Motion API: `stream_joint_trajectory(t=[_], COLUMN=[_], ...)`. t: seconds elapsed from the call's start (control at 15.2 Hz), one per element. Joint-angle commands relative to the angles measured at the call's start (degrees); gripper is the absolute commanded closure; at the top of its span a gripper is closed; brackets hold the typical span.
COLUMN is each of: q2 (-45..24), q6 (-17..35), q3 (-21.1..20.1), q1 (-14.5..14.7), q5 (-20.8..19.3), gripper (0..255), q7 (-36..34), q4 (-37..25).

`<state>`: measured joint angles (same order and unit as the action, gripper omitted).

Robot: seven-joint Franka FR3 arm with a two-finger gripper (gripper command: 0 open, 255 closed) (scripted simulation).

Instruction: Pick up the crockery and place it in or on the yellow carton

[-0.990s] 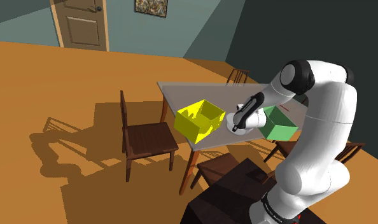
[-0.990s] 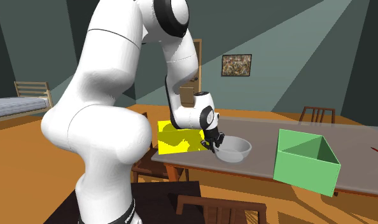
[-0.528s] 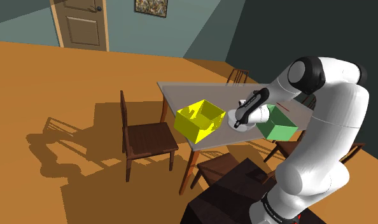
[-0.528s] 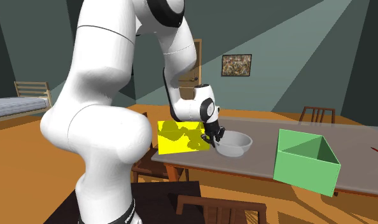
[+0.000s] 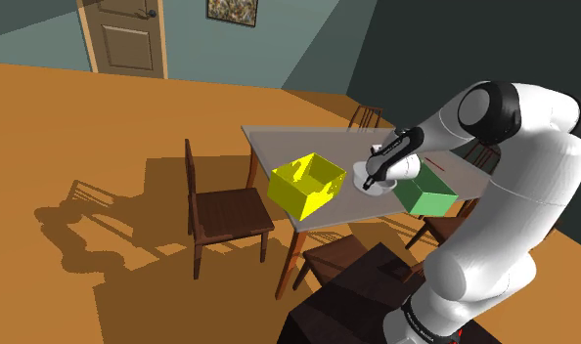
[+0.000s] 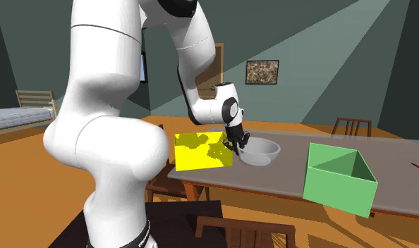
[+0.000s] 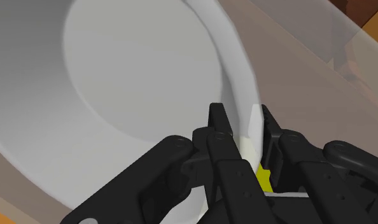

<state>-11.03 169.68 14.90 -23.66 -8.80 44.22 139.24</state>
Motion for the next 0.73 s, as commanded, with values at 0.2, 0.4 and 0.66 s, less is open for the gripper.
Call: stream_joint_trajectory(t=[0.2, 0.4, 0.66], q2=[3.60, 5.70, 8.36], q6=[-3.76, -6.13, -9.33], q3=[0.46, 0.60, 0.66], q1=[0.50, 0.66, 0.81], q5=[-0.84, -1.26, -1.69], gripper=[255, 255, 255], q7=[-0.31, -0.39, -0.42], q4=[-0.29, -0.59, -1.16])
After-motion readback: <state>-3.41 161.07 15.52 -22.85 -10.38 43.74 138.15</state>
